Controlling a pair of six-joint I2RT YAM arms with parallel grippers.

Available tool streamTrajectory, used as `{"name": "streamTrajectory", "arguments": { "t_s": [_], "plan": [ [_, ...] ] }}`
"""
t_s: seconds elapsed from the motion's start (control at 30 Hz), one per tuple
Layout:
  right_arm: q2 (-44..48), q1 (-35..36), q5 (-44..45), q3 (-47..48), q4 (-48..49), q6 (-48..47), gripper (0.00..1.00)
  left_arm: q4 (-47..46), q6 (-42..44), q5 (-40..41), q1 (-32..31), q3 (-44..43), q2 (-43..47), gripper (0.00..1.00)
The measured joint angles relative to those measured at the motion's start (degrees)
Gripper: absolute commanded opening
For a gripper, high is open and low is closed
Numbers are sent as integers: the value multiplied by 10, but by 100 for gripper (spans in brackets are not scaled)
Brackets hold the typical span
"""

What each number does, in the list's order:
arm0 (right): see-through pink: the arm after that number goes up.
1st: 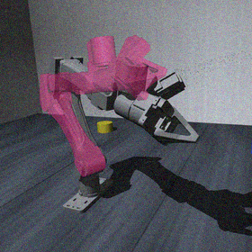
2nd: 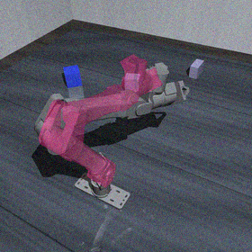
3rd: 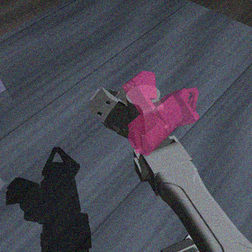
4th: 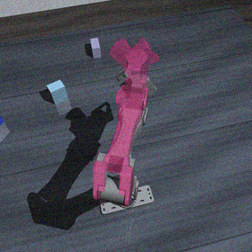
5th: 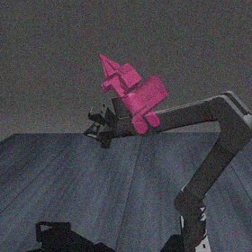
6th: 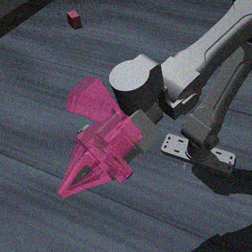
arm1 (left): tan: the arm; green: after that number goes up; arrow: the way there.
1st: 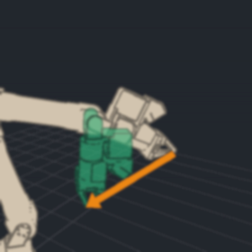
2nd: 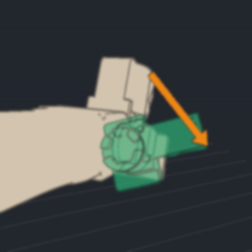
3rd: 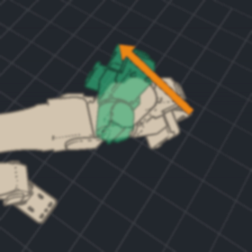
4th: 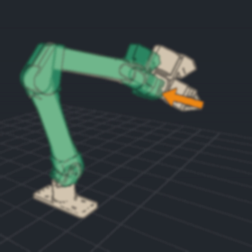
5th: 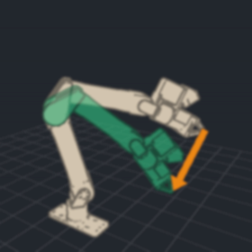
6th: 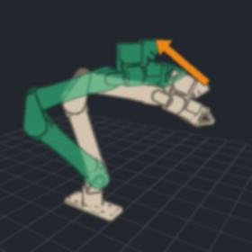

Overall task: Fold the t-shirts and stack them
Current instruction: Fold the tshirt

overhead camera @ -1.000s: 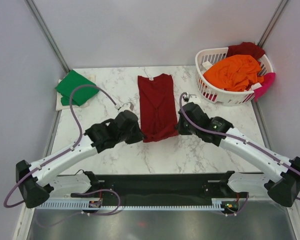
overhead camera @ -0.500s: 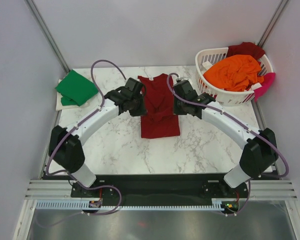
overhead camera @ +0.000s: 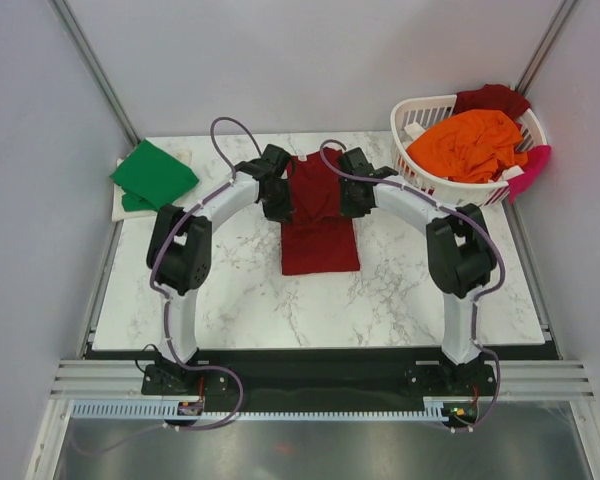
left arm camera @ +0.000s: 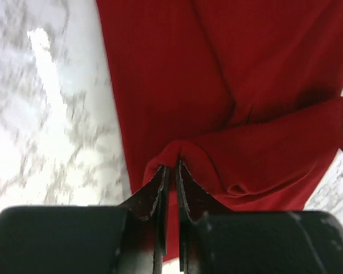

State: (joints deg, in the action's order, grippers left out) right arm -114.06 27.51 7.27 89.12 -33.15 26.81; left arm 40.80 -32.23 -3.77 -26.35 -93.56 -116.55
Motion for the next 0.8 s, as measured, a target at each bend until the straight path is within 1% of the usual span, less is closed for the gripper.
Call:
{"name": "streamTrajectory", "arguments": {
  "t_s": [0.03,0.07,0.1,0.13,0.17,0.23,0.27,0.37,0.43,0.47,0.53,0.57,0.6,0.63,0.67,0.7,0.77,0.8],
  "plan": [
    [-24,-6,-2,19,-3,-3,65,2,4,-5,4,-19,-22,23],
    [-50,-12,-3,41,-6,-6,74,2,8,-11,8,-41,-43,41],
    [-77,-19,-6,72,-18,-14,83,3,13,-15,13,-63,-64,45],
    [-101,-26,-10,102,-21,-19,85,2,16,-20,17,-81,-80,55],
    [-122,-33,-11,132,-30,-26,88,3,19,-23,22,-95,-90,60],
    [-144,-45,-13,179,-45,-38,89,11,24,-25,33,-122,-103,64],
    [-147,-51,-12,196,-51,-43,90,14,27,-25,39,-135,-104,69],
    [-126,-65,-5,218,-56,-56,90,26,44,-17,54,-179,-101,72],
    [-89,-70,5,210,-59,-61,90,25,55,-2,61,-189,-89,71],
    [-63,-71,8,197,-59,-63,89,28,60,7,64,-189,-78,70],
    [8,-71,4,144,-43,-64,80,30,66,17,64,-180,-51,67],
    [43,-70,-5,112,-34,-65,74,30,67,19,62,-168,-35,66],
    [85,-70,-19,72,-16,-65,50,27,68,21,58,-150,-12,65],
    [123,-69,-38,36,-4,-67,40,28,68,23,53,-130,10,64],
    [152,-68,-64,3,12,-63,32,27,68,23,46,-109,32,61],
    [175,-67,-89,-28,33,-59,16,22,67,21,37,-85,52,60],
    [186,-67,-136,-66,59,-52,6,11,64,14,14,-38,85,57],
    [176,-66,-157,-75,70,-48,6,-3,61,6,0,-8,97,56]
  ]
}}
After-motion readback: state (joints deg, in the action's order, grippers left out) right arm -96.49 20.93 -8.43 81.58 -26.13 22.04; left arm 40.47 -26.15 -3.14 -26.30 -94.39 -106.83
